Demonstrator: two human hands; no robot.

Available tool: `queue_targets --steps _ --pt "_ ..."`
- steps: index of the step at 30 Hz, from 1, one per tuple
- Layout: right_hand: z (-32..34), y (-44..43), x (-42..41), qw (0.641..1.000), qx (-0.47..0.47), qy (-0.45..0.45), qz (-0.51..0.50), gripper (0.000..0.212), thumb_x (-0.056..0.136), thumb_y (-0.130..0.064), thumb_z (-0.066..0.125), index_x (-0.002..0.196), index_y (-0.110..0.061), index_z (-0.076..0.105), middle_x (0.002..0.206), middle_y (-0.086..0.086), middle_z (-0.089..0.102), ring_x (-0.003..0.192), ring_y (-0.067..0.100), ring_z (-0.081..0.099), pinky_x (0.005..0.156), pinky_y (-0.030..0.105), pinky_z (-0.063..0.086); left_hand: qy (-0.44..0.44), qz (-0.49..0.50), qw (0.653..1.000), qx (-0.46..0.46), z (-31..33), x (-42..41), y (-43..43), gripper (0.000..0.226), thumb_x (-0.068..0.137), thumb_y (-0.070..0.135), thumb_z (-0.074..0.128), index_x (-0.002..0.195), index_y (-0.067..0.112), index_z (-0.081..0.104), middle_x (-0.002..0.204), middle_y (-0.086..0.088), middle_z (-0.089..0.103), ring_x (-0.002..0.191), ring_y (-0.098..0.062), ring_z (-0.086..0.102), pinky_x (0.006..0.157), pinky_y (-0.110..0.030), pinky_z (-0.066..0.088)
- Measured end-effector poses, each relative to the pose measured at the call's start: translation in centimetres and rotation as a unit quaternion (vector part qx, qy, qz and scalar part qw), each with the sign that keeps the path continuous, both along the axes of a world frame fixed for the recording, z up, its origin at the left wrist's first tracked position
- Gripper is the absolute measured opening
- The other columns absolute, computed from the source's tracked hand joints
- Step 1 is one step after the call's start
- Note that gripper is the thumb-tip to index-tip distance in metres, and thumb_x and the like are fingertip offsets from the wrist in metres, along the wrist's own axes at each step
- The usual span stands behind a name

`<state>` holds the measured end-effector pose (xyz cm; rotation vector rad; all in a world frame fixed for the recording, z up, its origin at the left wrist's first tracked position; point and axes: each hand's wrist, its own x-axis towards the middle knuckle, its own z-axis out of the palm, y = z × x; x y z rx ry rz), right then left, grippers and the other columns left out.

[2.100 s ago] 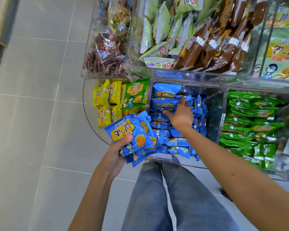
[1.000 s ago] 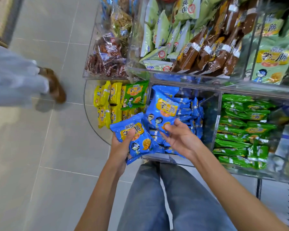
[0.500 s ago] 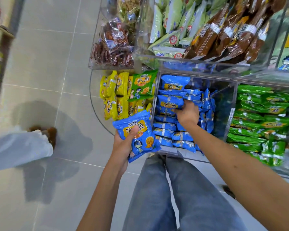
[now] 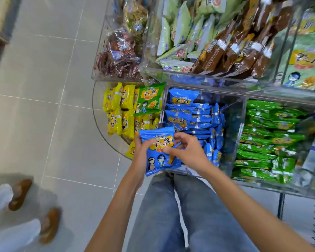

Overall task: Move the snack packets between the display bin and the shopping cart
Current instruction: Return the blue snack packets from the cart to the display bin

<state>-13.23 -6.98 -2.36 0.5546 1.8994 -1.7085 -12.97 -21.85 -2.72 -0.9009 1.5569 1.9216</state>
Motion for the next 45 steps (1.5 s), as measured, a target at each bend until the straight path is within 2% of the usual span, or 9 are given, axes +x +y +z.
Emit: queue_targets --steps 4,8,13,19,24,28,37,41,45 --pt "-0.1 1.4 -0.3 0.999 -0.039 -0.007 -0.018 0.024 0.073 -0.004 0.076 0.083 -0.017 0.059 0.089 -0.001 0.06 0.068 0.009 0.054 0.065 0.019 0.048 0.021 -0.004 0.999 -0.03 0.0 -0.2 0.2 0.027 0.09 0.015 0.057 0.113 0.026 0.049 0.099 -0.001 0.067 0.074 -0.015 0.069 0.051 -0.027 0.055" --pt "-1.0 1.8 0.2 0.995 -0.075 -0.062 0.02 0.037 0.069 -0.005 0.079 0.101 -0.013 0.063 0.102 0.004 0.069 0.097 0.022 0.065 0.09 0.036 0.051 0.052 -0.024 0.995 -0.078 -0.2 0.3 1.0 0.035 0.087 0.014 0.065 0.116 0.022 0.048 0.108 -0.001 0.067 0.085 -0.013 0.069 0.066 -0.031 0.058" --pt "-2.7 4.2 -0.6 0.991 -0.056 -0.079 -0.088 0.038 0.069 -0.001 0.077 0.104 0.0 0.061 0.097 0.012 0.07 0.085 0.019 0.068 0.064 0.029 0.053 0.053 0.051 0.988 -0.132 -0.3 0.4 0.2 0.04 0.089 0.015 0.063 0.126 0.014 0.05 0.118 -0.006 0.066 0.104 -0.022 0.065 0.088 -0.038 0.053" --pt "-6.4 3.3 -3.3 0.99 0.043 -0.003 -0.133 0.032 0.074 0.007 0.072 0.092 -0.017 0.059 0.092 -0.007 0.061 0.076 0.014 0.063 0.071 0.024 0.054 0.024 0.066 0.985 -0.158 -1.2 0.7 -1.5 0.031 0.092 0.011 0.059 0.122 0.012 0.052 0.108 -0.006 0.067 0.082 -0.013 0.066 0.064 -0.024 0.057" --pt "-9.3 1.2 -3.0 0.965 0.241 0.012 -0.104 0.055 0.07 -0.027 0.081 0.117 -0.007 0.06 0.067 -0.002 0.053 0.064 0.017 0.053 0.059 0.028 0.045 0.011 0.054 0.988 -0.147 -1.2 1.1 -1.0 0.03 0.09 0.012 0.062 0.119 0.011 0.055 0.111 -0.009 0.068 0.094 -0.025 0.068 0.075 -0.035 0.058" --pt "-9.0 1.2 -2.7 0.935 0.337 -0.004 -0.109 0.065 0.064 -0.045 0.081 0.108 -0.008 0.05 0.08 -0.002 0.051 0.072 0.019 0.051 0.058 0.032 0.038 0.034 0.021 0.992 -0.124 -0.9 1.2 -0.5 0.024 0.088 0.013 0.063 0.111 0.015 0.058 0.103 -0.007 0.071 0.088 -0.021 0.07 0.075 -0.04 0.059" --pt "-2.2 2.0 0.8 0.998 -0.059 -0.018 0.019 0.011 0.081 -0.016 0.071 0.086 -0.023 0.064 0.077 -0.012 0.067 0.068 0.002 0.06 0.064 0.024 0.051 0.085 -0.081 0.988 -0.096 -0.5 0.7 1.5 0.012 0.086 0.012 0.065 0.09 0.023 0.064 0.084 0.008 0.072 0.077 -0.008 0.068 0.072 -0.028 0.057" --pt "-2.6 2.8 0.9 0.999 0.034 0.021 -0.029 0.03 0.072 -0.003 0.077 0.098 -0.003 0.062 0.089 0.021 0.068 0.075 0.027 0.067 0.067 0.036 0.056 0.163 -0.151 0.95 -0.22 -1.0 0.3 2.2 0.023 0.085 0.014 0.068 0.105 0.022 0.059 0.099 0.009 0.064 0.091 -0.005 0.06 0.083 -0.016 0.046" --pt "-5.2 3.8 0.6 0.98 0.163 0.069 -0.088 0.037 0.073 -0.002 0.076 0.107 -0.007 0.062 0.09 0.0 0.062 0.081 0.018 0.064 0.068 0.011 0.05 0.21 -0.224 0.865 -0.398 -2.1 0.7 1.7 0.043 0.085 0.017 0.066 0.126 0.012 0.054 0.123 -0.004 0.055 0.115 -0.016 0.049 0.092 -0.014 0.03"
